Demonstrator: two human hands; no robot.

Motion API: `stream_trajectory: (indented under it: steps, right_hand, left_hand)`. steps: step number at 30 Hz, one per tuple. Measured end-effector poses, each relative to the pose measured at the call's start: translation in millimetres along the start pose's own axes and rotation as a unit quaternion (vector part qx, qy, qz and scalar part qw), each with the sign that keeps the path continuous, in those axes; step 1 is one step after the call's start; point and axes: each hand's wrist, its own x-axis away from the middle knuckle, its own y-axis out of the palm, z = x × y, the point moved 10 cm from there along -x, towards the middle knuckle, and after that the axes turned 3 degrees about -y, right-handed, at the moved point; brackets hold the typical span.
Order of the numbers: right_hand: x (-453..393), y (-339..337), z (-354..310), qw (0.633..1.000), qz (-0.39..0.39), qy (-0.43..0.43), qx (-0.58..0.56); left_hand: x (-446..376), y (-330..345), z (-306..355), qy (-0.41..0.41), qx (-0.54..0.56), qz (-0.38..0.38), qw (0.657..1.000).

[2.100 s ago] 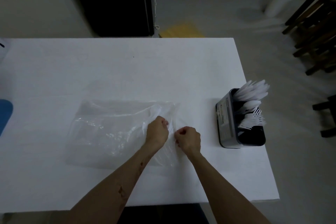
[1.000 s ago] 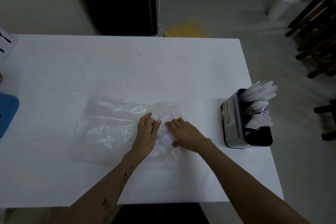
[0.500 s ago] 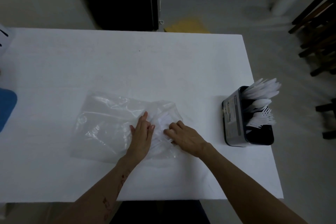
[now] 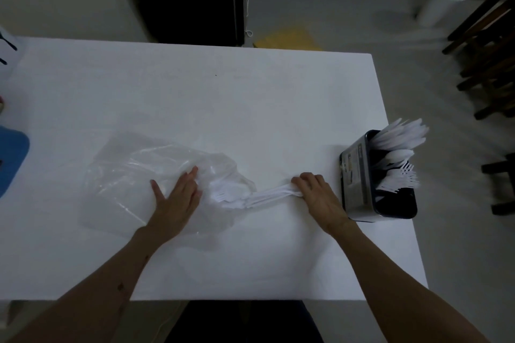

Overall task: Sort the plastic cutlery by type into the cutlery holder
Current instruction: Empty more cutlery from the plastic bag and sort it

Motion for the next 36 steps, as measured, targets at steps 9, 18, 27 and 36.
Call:
stream_trajectory:
  steps: [9, 18, 27, 36]
  right_hand:
    - [-12, 19, -48, 0.994, -0.013, -0.062, 0.091]
    - [-2, 18, -54, 0.982, 0.068, -0.145, 0.102]
    - [-47, 14, -119, 0.956, -0.021, 0.097, -0.275]
    - [-32, 37, -93, 0.896, -0.037, 0.188, -0.401]
  left_hand:
    - [1, -26, 16, -0.107, 0.266, 0.107, 0.952]
    - [11, -25, 23, -0.119, 0.294, 0.119, 0.941]
    - [35, -52, 0, -0.121, 0.344, 0.227, 0.903]
    - [37, -79, -129, -0.388, 0.158, 0.259, 0.87]
